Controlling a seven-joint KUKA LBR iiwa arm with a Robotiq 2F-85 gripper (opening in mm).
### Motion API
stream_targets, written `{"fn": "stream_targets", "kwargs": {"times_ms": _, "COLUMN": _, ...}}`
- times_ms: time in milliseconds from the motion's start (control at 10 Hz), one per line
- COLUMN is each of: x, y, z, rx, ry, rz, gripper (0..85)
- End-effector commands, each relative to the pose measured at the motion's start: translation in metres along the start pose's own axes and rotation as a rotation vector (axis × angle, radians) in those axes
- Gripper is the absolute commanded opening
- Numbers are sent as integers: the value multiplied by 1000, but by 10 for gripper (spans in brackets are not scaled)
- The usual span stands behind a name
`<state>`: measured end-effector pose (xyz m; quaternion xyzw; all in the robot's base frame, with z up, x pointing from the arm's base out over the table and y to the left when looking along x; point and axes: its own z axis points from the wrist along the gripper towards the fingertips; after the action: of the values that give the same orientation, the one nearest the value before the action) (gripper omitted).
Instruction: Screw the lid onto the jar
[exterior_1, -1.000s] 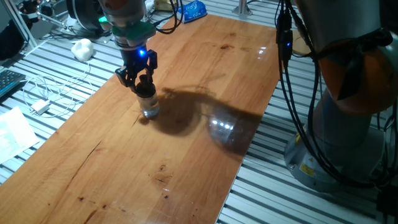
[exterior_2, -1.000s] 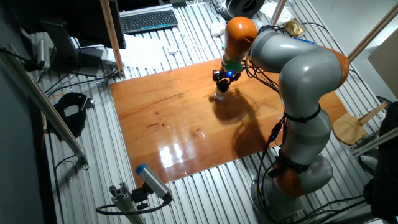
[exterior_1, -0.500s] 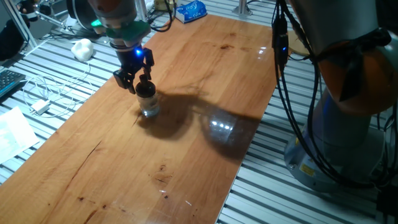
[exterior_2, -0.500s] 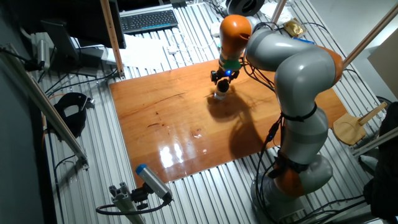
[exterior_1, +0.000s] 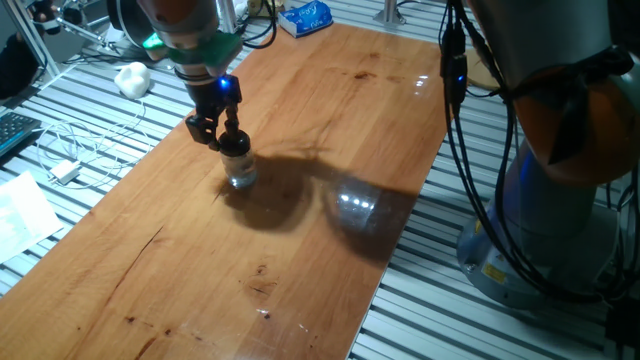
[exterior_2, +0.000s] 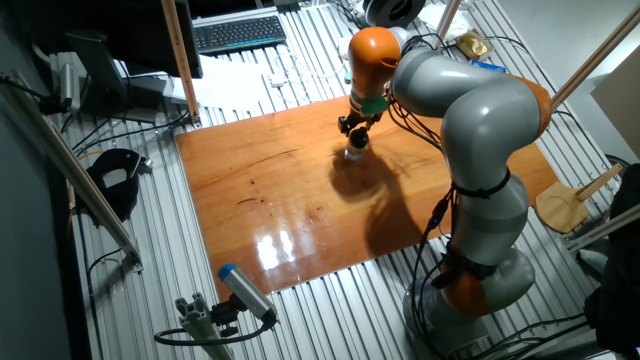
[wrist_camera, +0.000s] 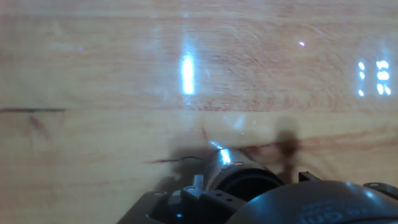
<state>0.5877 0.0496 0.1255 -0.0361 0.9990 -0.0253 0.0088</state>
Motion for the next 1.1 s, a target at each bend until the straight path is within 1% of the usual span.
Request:
{"fn": "stream_targets", "kwargs": {"times_ms": 0, "x": 0, "y": 0, "z": 0, "rx": -7, "ry": -12, "rz": -229, "gripper": 680}}
{"fn": "stream_targets", "kwargs": {"times_ms": 300, "x": 3, "y": 3, "z": 1, "rx": -7, "ry": -15, "rz": -246, "gripper": 680}}
{"fn": "stream_targets", "kwargs": {"times_ms": 600, "x": 8, "y": 6, "z": 2, "rx": -10, "ry": -17, "rz": -252, "gripper": 680}}
{"fn": "stream_targets", "kwargs": {"times_ms": 700, "x": 8, "y": 7, "z": 2, "rx": -8, "ry": -20, "rz": -251, "gripper": 850}}
{"fn": "stream_targets", "kwargs": {"times_ms": 1000, "x": 10, "y": 4, "z": 5, "rx": -10, "ry": -19, "rz": -272, "gripper": 850}}
